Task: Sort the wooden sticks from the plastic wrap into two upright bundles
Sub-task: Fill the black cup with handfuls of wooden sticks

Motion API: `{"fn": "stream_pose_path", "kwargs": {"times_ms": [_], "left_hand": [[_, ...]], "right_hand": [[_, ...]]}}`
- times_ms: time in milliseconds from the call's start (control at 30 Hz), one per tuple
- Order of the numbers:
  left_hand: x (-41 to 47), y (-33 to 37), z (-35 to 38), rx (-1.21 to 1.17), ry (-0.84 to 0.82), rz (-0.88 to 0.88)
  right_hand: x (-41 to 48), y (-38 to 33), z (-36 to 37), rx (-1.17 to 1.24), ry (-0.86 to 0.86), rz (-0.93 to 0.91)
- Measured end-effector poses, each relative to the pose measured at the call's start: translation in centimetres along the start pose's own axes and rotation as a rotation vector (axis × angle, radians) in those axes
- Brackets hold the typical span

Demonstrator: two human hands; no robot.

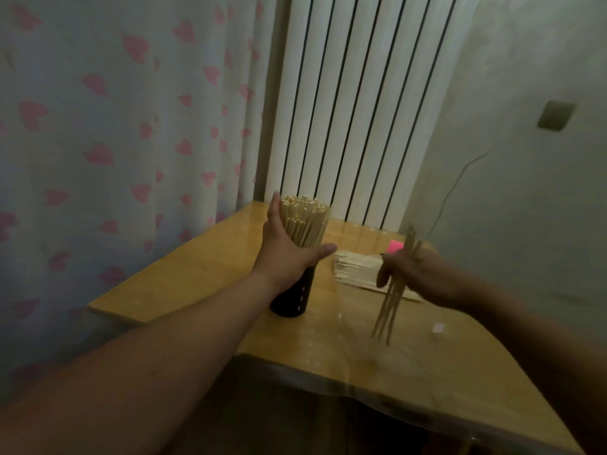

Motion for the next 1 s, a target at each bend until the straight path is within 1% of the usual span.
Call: {"fn": "stream_pose_path", "kwargs": {"times_ms": [100, 167, 267, 367, 433, 567, 700, 867, 1000], "left_hand": [[1.8, 1.3, -0.3, 0.001, 0.003, 0.016], [2.4, 1.3, -0.4, 0.018, -0.022, 0.017], [3.4, 0.9, -0.6, 0.098, -0.035, 0.043], [4.0, 0.7, -0.5, 0.139, -0.042, 0.055], [4.0, 0.6, -0.5, 0.129, -0.046, 0.057], [4.1, 0.7, -0.5, 0.119, -0.048, 0.062], [3.9, 0.7, -0.4, 0.117, -0.034, 0.059], [3.8, 0.7, -0.5, 0.098, -0.032, 0.049], [3.6, 0.9, -0.5, 0.062, -0.037, 0.037]], "right_hand": [[0.8, -1.8, -2.2, 0.342, 0.010, 0.140], [1.5, -2.5, -3.0, 0.526, 0.040, 0.178], [2.7, -3.2, -3.3, 0.712, 0.125, 0.221], [4.0, -3.9, -2.6, 0.822, 0.197, 0.240], [4.7, -4.3, -1.8, 0.851, 0.217, 0.231], [5.9, -5.0, -0.4, 0.844, 0.186, 0.216], [7.4, -6.4, 0.2, 0.744, 0.206, 0.196], [9.6, -8.5, 0.3, 0.586, 0.288, 0.109], [10.7, -9.9, 0.6, 0.485, 0.380, 0.109]]}}
Point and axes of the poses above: each hand's wrist, its own x-axis towards the middle knuckle, its own z-axis out of the palm, y = z × x, the point moved 3 cm from there along x, towards the middle knuckle, and after that the axes turned 14 degrees about y, right-handed, at the moved point
